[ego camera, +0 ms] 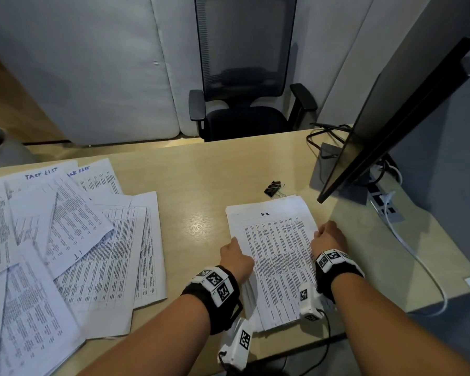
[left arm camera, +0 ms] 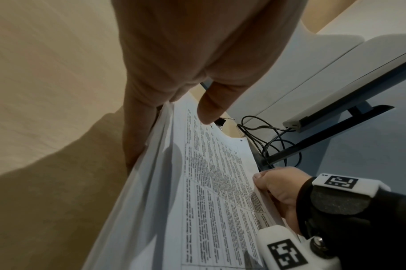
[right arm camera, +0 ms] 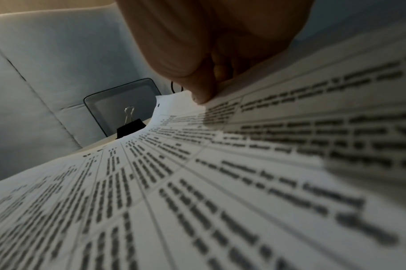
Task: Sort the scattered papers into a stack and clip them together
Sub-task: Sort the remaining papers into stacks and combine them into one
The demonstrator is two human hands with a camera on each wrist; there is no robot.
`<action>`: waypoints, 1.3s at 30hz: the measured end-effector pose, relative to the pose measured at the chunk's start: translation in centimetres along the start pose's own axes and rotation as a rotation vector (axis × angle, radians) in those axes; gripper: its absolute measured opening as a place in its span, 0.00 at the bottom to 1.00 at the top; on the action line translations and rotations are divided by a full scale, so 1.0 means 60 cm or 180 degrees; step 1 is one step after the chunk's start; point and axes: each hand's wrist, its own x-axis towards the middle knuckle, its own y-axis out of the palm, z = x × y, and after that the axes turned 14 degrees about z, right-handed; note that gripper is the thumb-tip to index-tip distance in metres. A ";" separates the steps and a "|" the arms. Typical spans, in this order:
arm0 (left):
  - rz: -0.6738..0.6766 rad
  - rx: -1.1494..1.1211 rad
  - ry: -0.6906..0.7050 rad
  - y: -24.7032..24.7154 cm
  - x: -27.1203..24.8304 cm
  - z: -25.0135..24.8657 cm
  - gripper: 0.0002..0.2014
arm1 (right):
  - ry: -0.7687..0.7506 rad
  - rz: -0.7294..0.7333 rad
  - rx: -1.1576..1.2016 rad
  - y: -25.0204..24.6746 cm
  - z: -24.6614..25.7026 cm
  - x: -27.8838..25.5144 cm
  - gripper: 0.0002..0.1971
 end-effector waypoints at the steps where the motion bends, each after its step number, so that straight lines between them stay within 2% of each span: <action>1: -0.0007 -0.0014 0.0017 -0.001 -0.001 0.000 0.20 | 0.0042 0.0019 0.0018 -0.002 0.000 0.001 0.02; 6: -0.0030 -0.0182 0.0020 -0.003 -0.007 -0.002 0.16 | 0.0084 -0.0258 0.0074 -0.006 0.008 0.005 0.02; 9: -0.0039 -0.0255 -0.0035 -0.003 -0.004 -0.002 0.20 | 0.0211 -0.0151 0.0138 -0.008 0.019 0.011 0.02; 14: -0.0029 -0.0342 -0.0087 -0.002 -0.007 -0.007 0.23 | 0.0106 -0.0060 0.0212 -0.002 0.027 0.015 0.02; 17: 0.0001 -0.0359 -0.0086 -0.002 -0.011 -0.009 0.22 | 0.0011 -0.0064 0.0179 0.003 0.022 0.012 0.02; 23: 0.0011 -0.0570 0.0139 0.000 -0.027 -0.019 0.17 | 0.0043 0.0019 -0.0005 -0.007 0.017 0.011 0.07; 30: 0.0119 -0.0806 0.0156 0.001 -0.036 -0.026 0.25 | 0.0021 -0.0071 -0.0062 -0.004 0.022 0.004 0.07; 32: 0.0152 -0.0853 0.0140 0.001 -0.037 -0.027 0.28 | 0.0158 -0.0116 -0.0036 -0.001 0.023 -0.001 0.13; 35: 0.0129 -0.0744 0.0125 0.006 -0.033 -0.027 0.35 | 0.0321 0.0238 0.0023 0.005 0.029 -0.008 0.27; 39: 0.0177 -0.0683 0.0106 0.011 -0.033 -0.031 0.42 | 0.0217 0.0588 -0.0279 0.010 0.044 -0.005 0.26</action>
